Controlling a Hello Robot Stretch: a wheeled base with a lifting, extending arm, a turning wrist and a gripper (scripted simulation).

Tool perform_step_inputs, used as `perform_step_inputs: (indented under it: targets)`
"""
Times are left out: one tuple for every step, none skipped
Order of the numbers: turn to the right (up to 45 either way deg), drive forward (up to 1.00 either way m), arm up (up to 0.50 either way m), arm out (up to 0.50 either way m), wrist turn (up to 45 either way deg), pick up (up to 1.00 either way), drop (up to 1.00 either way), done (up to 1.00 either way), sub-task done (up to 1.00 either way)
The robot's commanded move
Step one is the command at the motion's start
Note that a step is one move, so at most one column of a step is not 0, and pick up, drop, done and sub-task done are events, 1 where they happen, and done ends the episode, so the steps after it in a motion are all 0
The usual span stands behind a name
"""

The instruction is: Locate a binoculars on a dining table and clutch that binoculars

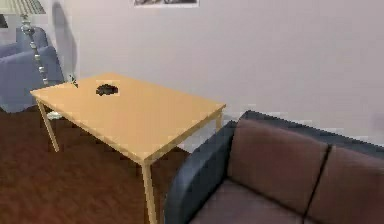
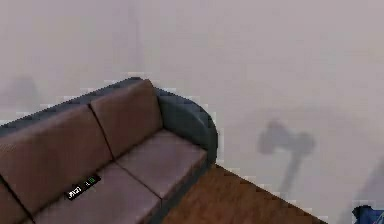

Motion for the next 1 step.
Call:
perform_step_inputs:
  targets:
    - [-45.0,0.00,0.00,0.00,0.0,0.00,0.00,0.00,0.00]
